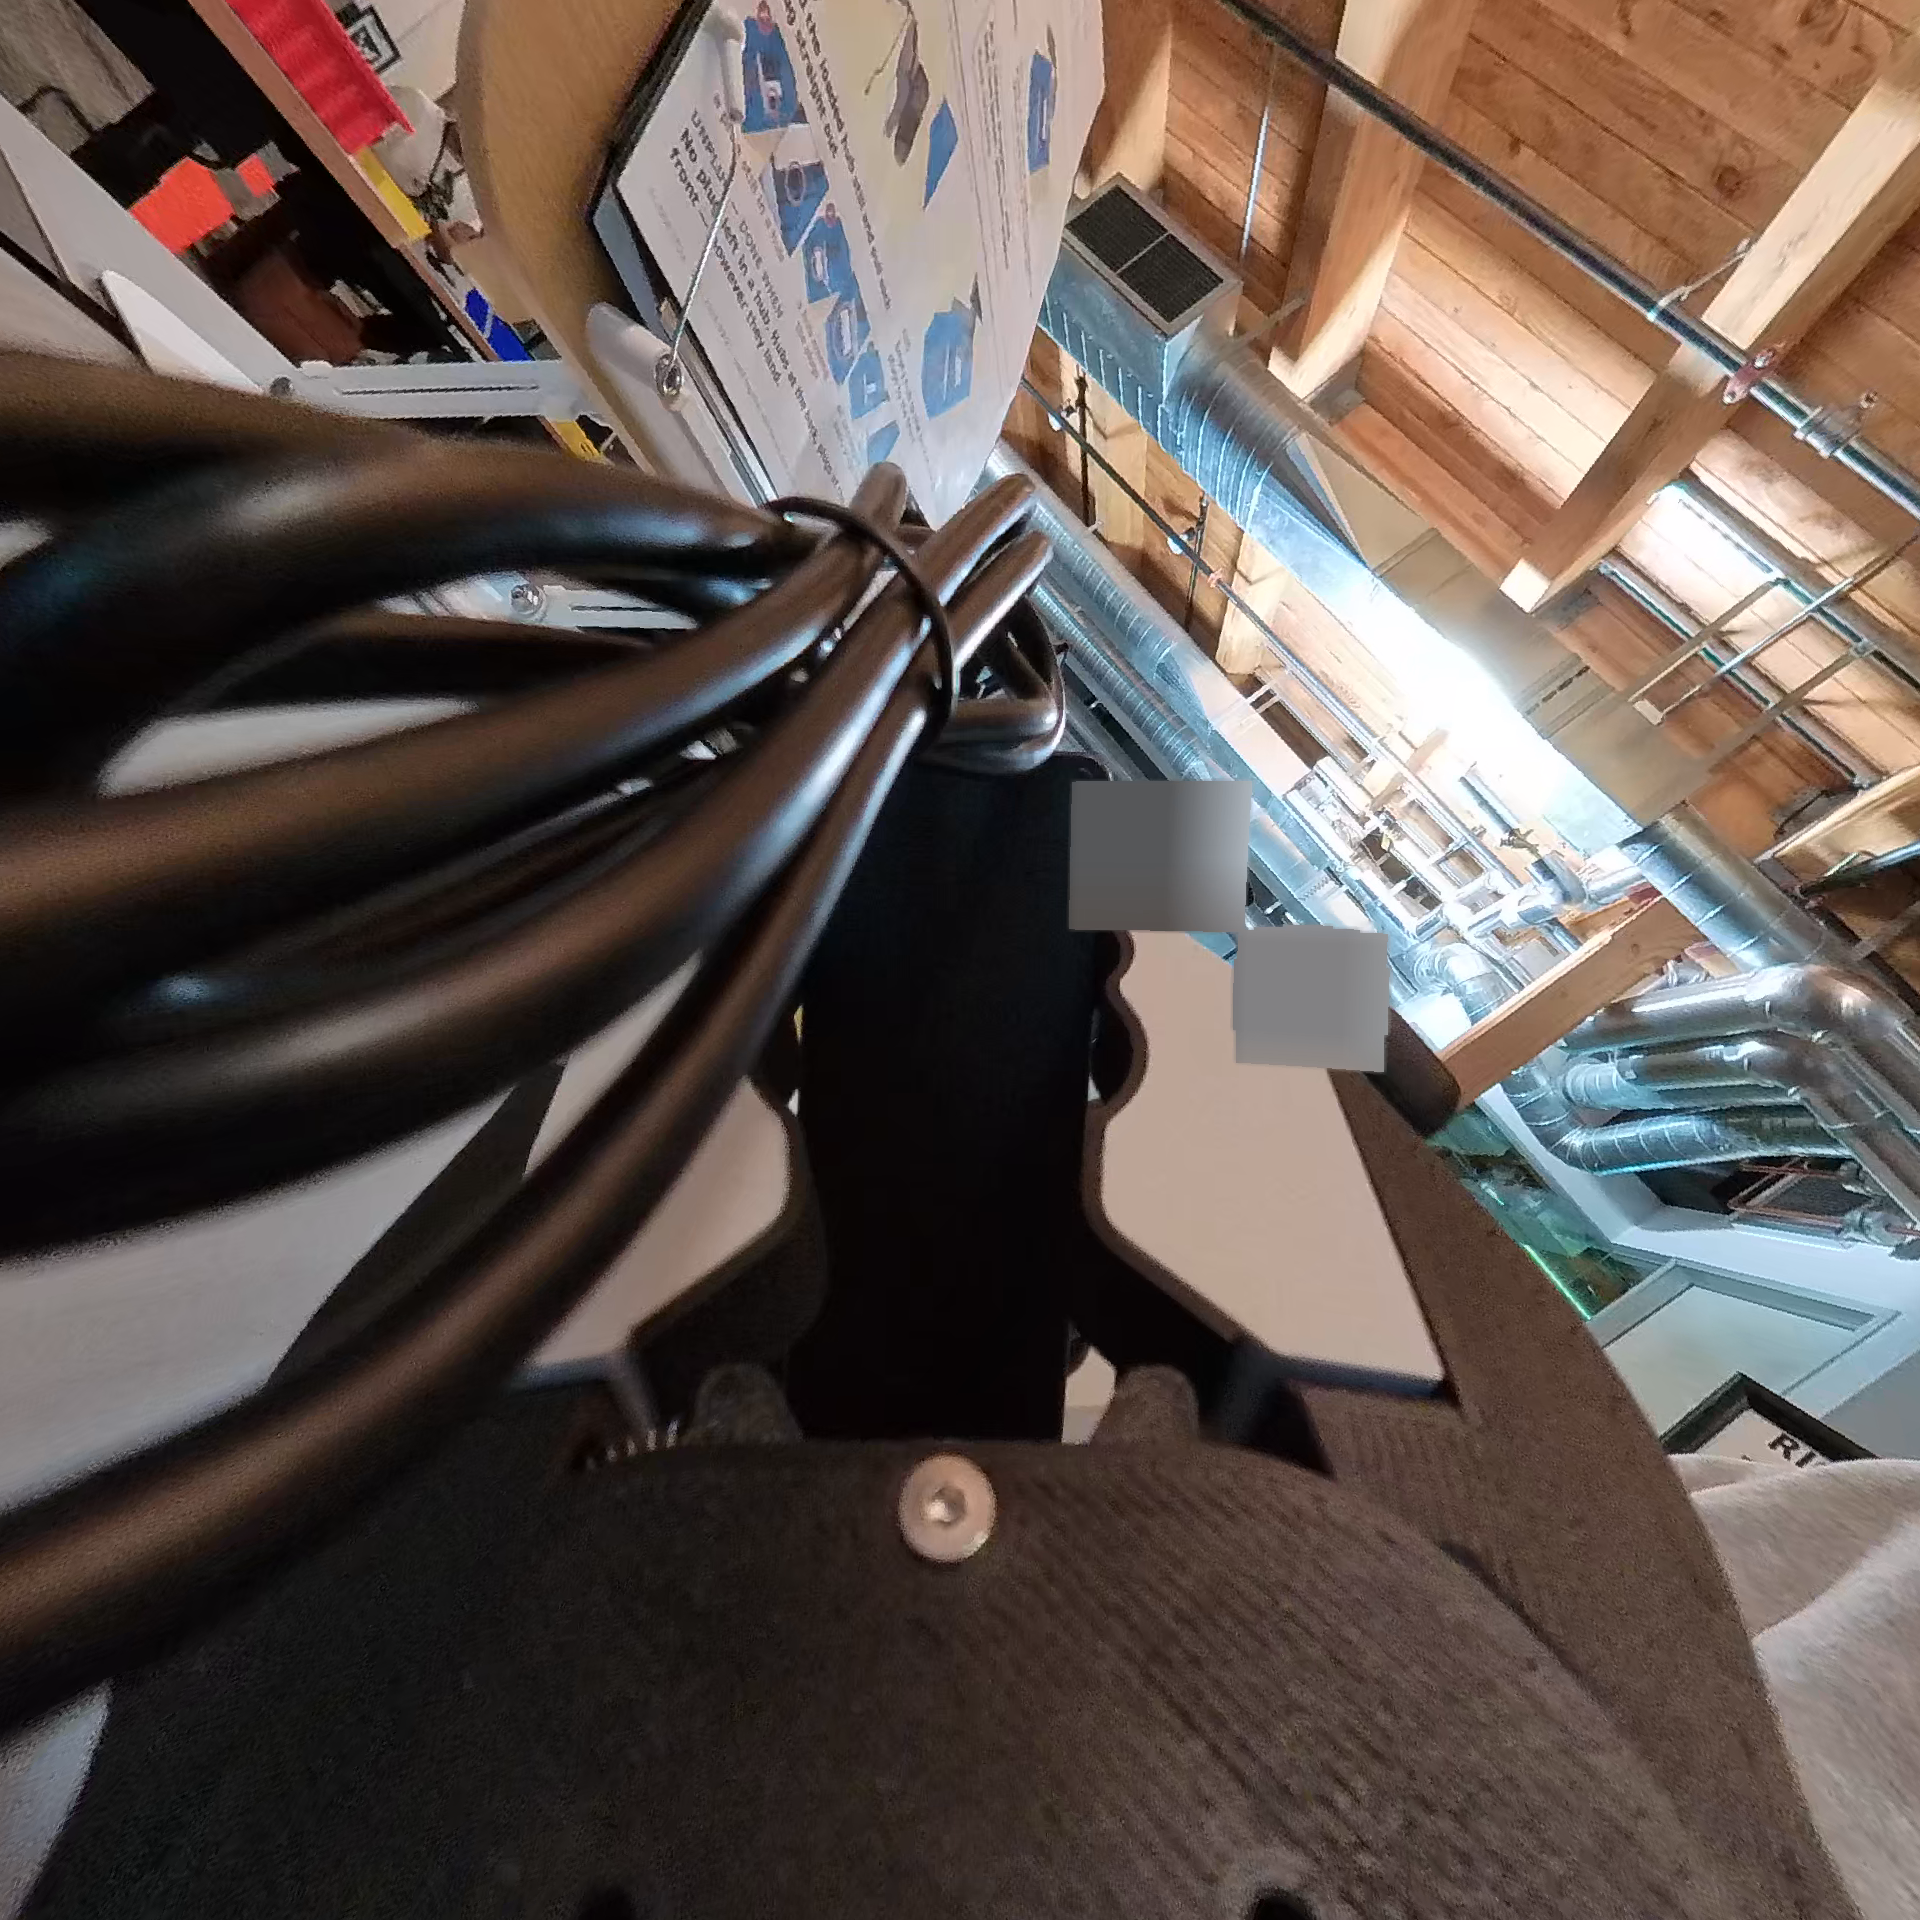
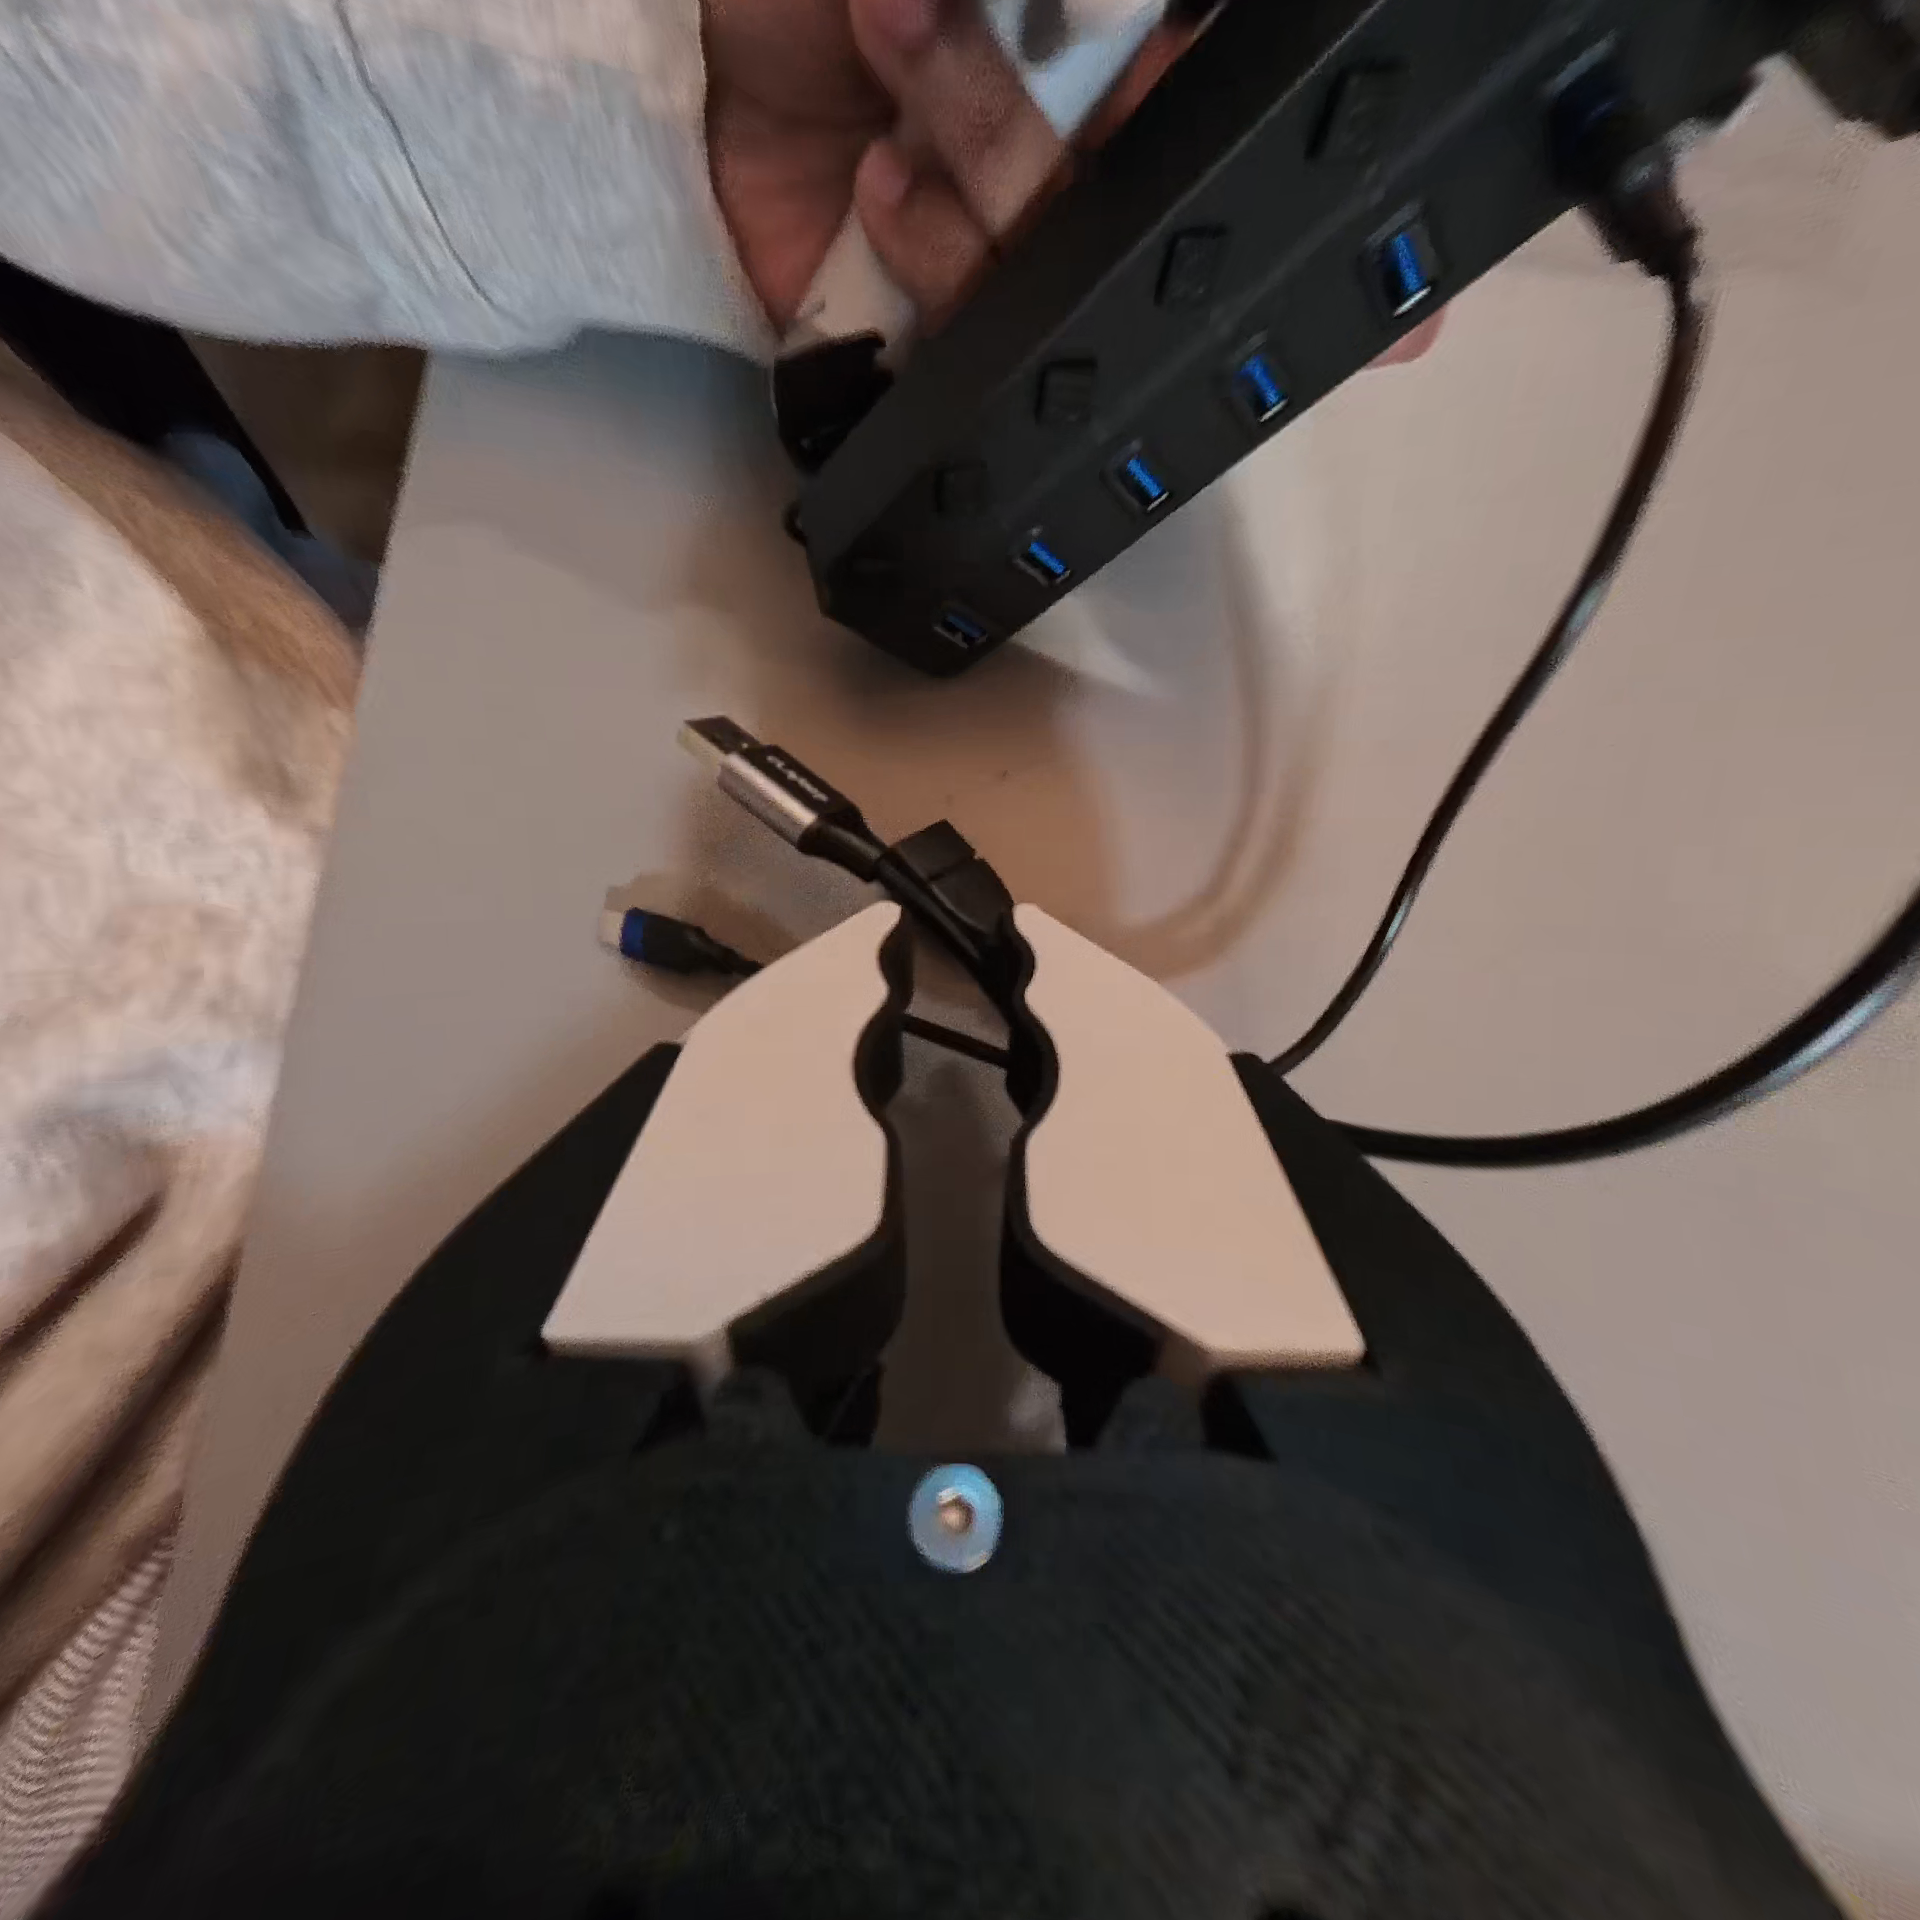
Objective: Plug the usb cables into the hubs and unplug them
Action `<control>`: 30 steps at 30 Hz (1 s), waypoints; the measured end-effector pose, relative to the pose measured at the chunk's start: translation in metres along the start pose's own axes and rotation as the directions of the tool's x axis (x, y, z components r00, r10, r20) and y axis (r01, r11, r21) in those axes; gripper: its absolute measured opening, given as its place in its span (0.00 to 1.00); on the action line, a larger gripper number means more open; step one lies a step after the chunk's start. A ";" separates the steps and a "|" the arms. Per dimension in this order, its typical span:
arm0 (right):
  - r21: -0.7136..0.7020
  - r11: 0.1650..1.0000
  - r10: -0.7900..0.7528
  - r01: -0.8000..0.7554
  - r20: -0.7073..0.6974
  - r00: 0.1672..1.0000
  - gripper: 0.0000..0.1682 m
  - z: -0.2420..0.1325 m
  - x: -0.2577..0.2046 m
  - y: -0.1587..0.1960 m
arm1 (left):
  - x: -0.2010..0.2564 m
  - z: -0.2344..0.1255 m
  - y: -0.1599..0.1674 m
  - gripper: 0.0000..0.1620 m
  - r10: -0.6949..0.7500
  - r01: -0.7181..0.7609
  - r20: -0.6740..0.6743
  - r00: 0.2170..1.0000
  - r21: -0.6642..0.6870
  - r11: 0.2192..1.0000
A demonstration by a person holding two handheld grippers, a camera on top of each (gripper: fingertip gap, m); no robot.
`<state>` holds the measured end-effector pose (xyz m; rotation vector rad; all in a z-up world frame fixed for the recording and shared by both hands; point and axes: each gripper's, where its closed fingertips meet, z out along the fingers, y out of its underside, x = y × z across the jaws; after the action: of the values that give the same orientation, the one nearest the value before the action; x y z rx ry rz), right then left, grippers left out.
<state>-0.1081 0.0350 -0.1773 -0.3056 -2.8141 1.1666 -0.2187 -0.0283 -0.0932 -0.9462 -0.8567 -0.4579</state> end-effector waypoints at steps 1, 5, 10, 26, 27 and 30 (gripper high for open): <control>0.047 0.998 0.035 -0.036 0.019 0.999 0.09 -0.004 0.000 -0.003 | 0.000 0.000 0.000 0.34 0.000 0.000 0.000 1.000 -0.001 1.000; 0.268 0.936 0.196 -0.228 0.143 0.970 0.08 -0.028 0.003 -0.024 | 0.001 0.000 0.000 0.33 -0.006 0.006 -0.007 1.000 -0.005 1.000; 0.399 0.871 0.242 -0.288 0.163 0.957 0.02 -0.051 0.014 -0.039 | 0.001 0.000 0.001 0.34 -0.013 0.012 -0.013 1.000 -0.009 1.000; 0.459 0.847 0.217 -0.267 0.160 0.963 0.02 -0.058 0.009 -0.047 | 0.006 0.001 0.003 0.34 -0.030 0.029 -0.050 0.998 -0.018 0.999; 0.466 0.843 0.218 -0.269 0.162 0.963 0.02 -0.059 0.009 -0.048 | 0.008 0.001 0.002 0.33 -0.031 0.030 -0.059 0.998 -0.017 0.999; 0.504 0.815 0.232 -0.286 0.170 0.958 0.02 -0.062 0.011 -0.052 | 0.012 0.000 0.001 0.34 -0.031 0.031 -0.091 0.995 -0.011 0.999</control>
<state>-0.1180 0.0445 -0.0966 -0.6094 -2.4342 1.9974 -0.2107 -0.0274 -0.0836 -0.9147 -0.7882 -0.5282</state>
